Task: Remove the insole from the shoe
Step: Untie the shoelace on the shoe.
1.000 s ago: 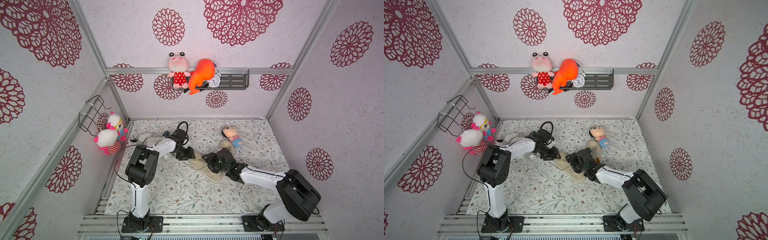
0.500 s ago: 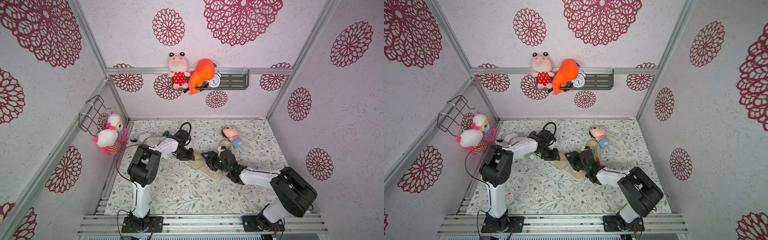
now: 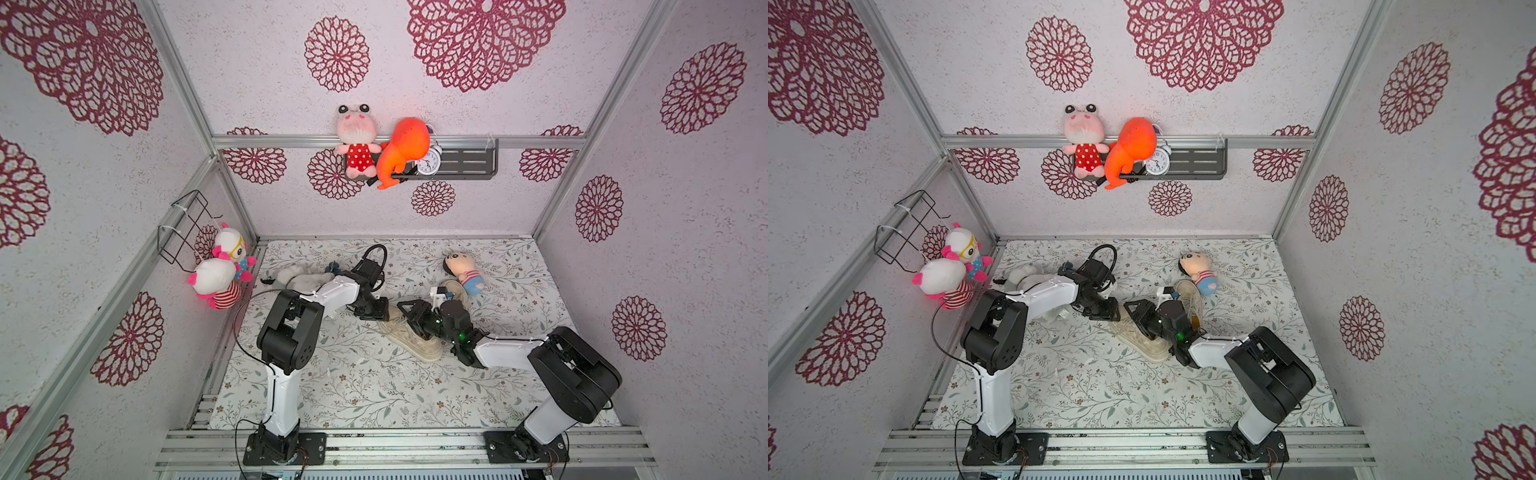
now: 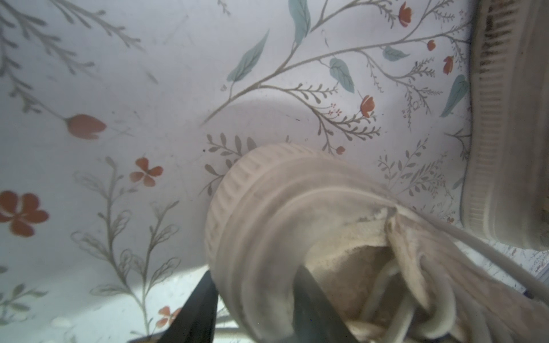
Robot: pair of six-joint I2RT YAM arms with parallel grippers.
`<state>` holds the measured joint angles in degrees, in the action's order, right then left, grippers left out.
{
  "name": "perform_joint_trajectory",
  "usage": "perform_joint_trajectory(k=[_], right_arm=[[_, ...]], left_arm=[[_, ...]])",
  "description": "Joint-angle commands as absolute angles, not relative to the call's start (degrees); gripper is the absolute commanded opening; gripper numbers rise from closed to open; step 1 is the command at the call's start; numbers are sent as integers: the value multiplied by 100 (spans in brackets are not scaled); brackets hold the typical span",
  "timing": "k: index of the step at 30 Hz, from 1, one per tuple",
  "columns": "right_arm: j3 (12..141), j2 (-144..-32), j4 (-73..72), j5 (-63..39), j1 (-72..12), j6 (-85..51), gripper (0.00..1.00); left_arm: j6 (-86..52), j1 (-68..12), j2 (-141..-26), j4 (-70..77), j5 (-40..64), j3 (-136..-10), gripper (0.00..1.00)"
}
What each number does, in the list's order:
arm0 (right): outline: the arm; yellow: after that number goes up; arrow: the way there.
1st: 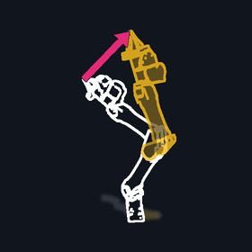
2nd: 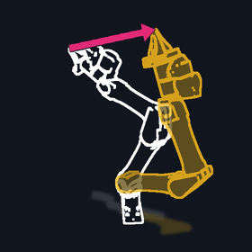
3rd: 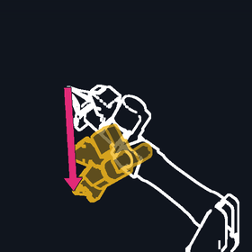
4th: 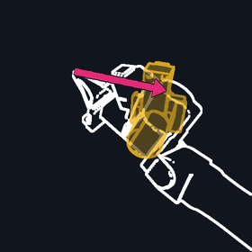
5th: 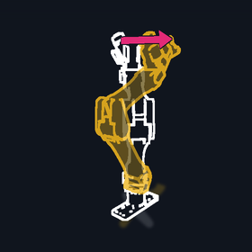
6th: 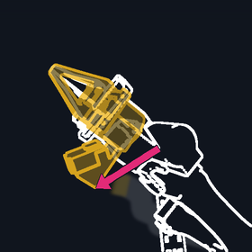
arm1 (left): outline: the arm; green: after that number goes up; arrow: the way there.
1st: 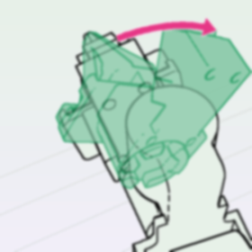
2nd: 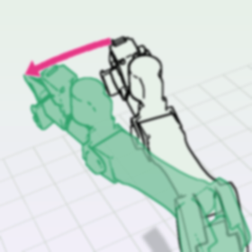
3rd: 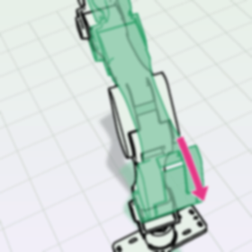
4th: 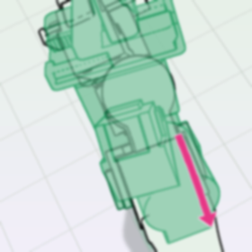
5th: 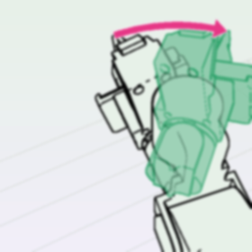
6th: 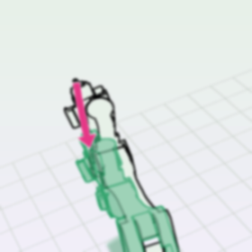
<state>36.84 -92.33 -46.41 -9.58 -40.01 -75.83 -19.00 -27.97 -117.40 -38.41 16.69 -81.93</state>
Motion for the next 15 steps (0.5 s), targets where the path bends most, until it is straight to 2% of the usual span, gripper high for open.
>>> perform_joint_trajectory(k=[1,5,8,15], right_arm=[[3899,-8730,-5358,-354,-3964,-7117,56],[3891,-8168,-4557,242,-3968,-6547,57],[3987,-8093,-4386,170,-3905,-6421,58],[4321,-8556,-5412,-482,-3885,-6510,59]], left_arm=[[-1512,-3169,-12083,-4200,1930,-8025,43],[-1481,-3165,-12070,-4190,1908,-7972,43],[-1461,-3164,-12081,-4192,1911,-7963,43],[-1431,-3171,-12116,-4190,1944,-7980,43]])
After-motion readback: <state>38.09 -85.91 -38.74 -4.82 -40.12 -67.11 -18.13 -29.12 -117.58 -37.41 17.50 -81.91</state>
